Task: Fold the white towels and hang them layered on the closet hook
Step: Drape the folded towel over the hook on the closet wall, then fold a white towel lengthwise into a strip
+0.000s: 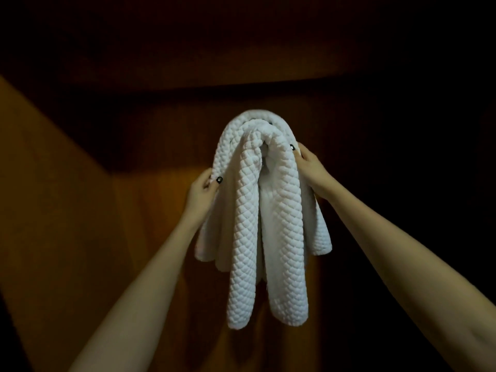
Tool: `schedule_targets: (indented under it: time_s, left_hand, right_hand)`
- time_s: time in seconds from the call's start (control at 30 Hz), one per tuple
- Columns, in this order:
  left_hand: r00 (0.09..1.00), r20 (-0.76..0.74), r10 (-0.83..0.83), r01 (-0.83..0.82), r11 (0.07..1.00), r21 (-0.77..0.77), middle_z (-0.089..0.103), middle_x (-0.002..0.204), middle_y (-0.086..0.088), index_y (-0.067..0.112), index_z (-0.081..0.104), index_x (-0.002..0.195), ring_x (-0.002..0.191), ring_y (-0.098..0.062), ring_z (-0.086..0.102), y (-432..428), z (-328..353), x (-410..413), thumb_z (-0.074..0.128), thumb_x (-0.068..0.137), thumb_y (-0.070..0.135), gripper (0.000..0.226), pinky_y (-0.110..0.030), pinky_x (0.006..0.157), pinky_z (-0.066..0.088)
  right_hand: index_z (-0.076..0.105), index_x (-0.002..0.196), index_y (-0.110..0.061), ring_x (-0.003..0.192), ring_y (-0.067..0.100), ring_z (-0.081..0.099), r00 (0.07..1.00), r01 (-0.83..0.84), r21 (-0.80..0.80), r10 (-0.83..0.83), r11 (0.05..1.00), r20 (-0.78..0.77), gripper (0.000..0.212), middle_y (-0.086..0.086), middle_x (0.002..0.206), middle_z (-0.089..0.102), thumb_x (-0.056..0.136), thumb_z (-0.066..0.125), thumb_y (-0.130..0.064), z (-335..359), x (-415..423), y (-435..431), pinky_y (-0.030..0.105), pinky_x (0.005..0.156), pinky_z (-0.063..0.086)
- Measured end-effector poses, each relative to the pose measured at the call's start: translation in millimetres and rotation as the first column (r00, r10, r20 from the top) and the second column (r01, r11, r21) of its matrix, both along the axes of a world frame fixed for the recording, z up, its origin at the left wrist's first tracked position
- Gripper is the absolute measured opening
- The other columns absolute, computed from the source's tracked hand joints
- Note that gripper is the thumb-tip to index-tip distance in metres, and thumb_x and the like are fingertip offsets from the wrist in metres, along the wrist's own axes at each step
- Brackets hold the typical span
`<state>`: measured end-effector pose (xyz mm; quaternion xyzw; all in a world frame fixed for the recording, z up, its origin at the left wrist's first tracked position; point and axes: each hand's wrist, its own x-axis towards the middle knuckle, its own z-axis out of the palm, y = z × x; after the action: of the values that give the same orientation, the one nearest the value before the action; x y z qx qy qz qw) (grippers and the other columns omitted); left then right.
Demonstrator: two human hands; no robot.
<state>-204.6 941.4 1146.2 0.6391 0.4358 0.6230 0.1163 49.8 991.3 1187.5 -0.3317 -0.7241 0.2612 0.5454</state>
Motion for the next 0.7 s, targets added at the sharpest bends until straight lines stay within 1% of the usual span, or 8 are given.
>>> schedule_targets:
  time_s: [0.07,0.17,0.23,0.3,0.37,0.47,0.6,0.7]
  left_hand:
    - [0.998,0.045,-0.043,0.047,0.995,-0.091,0.054,0.137,0.001,0.012,0.047,0.143,0.120,-0.006,0.053,-5.1,-12.8,5.3,0.040,0.105,0.023,0.040,-0.014,0.096,0.045]
    - [0.989,0.065,-0.134,0.141,0.985,-0.104,0.049,0.137,0.014,0.021,0.039,0.147,0.124,-0.002,0.047,-14.9,-22.0,3.2,0.030,0.107,0.035,0.044,-0.002,0.089,0.040]
    - [0.984,0.052,-0.170,0.175,0.977,-0.120,0.044,0.146,0.009,0.022,0.035,0.150,0.131,-0.003,0.042,-22.6,-28.6,0.5,0.030,0.107,0.037,0.046,-0.007,0.096,0.038]
    - [0.997,0.021,-0.071,0.074,0.985,-0.155,0.038,0.153,0.002,0.021,0.032,0.151,0.135,-0.008,0.037,-30.2,-44.1,-2.6,0.034,0.106,0.034,0.047,-0.020,0.103,0.035]
    - [0.998,-0.056,0.021,-0.031,0.983,-0.182,0.034,0.155,-0.003,0.018,0.032,0.152,0.137,-0.012,0.035,-45.7,-60.7,-4.8,0.037,0.106,0.029,0.047,-0.022,0.106,0.031]
    - [0.976,-0.188,0.106,-0.134,0.980,-0.146,0.039,0.151,-0.004,0.016,0.038,0.148,0.129,-0.006,0.036,-88.1,-89.8,-9.2,0.040,0.105,0.025,0.044,-0.016,0.100,0.030]
    - [0.841,-0.521,0.146,-0.273,0.946,-0.176,0.033,0.156,-0.004,0.018,0.034,0.150,0.144,-0.023,0.028,-149.5,-134.9,-19.0,0.039,0.104,0.030,0.048,-0.039,0.117,0.024]
    - [0.750,-0.651,0.117,-0.362,0.896,-0.255,0.025,0.160,-0.001,0.024,0.027,0.153,0.148,-0.021,0.019,-208.8,-177.9,-22.1,0.036,0.104,0.039,0.052,-0.044,0.120,0.018]
  right_hand:
    - [0.051,0.139,-0.021,0.119,0.008,0.056,1.000,-0.007,-0.024,0.007,1.000,-0.025,0.045,-0.004,0.134,0.057,0.105,0.035,-0.046,-7.3,1.6,-11.7,0.037,0.106,0.045]
    - [0.056,0.134,-0.021,0.113,0.004,0.058,0.997,0.076,-0.030,-0.077,0.997,-0.029,0.047,-0.006,0.127,0.060,0.106,0.028,-0.046,-15.6,10.2,-34.0,0.040,0.107,0.045]
    - [0.049,0.140,-0.025,0.126,0.014,0.052,0.988,0.155,-0.032,-0.155,0.987,0.011,0.049,-0.002,0.140,0.054,0.105,0.027,-0.049,-29.4,15.9,-54.2,0.040,0.111,0.040]
    - [0.036,0.150,-0.023,0.139,0.019,0.040,0.969,0.245,-0.061,-0.244,0.968,0.018,0.053,0.002,0.153,0.040,0.104,0.027,-0.049,-51.9,19.9,-74.5,0.035,0.112,0.031]
    - [0.028,0.153,-0.020,0.143,0.022,0.033,0.954,0.300,-0.110,-0.295,0.948,0.061,0.057,0.004,0.157,0.033,0.104,0.028,-0.050,-77.5,19.2,-98.6,0.033,0.112,0.027]
    - [0.025,0.154,-0.018,0.144,0.026,0.031,0.940,0.305,-0.173,-0.268,0.936,0.210,0.061,0.007,0.159,0.030,0.103,0.032,-0.050,-117.2,16.4,-139.2,0.037,0.115,0.026]
    - [0.028,0.153,-0.012,0.141,0.030,0.036,0.875,0.331,-0.163,-0.238,0.929,0.422,0.059,0.012,0.156,0.035,0.103,0.041,-0.041,-165.0,6.6,-193.7,0.042,0.114,0.031]
    - [0.025,0.153,-0.013,0.139,0.034,0.037,0.793,0.354,-0.183,-0.190,0.917,0.579,0.061,0.017,0.155,0.033,0.102,0.045,-0.037,-210.1,-5.3,-236.8,0.047,0.112,0.034]
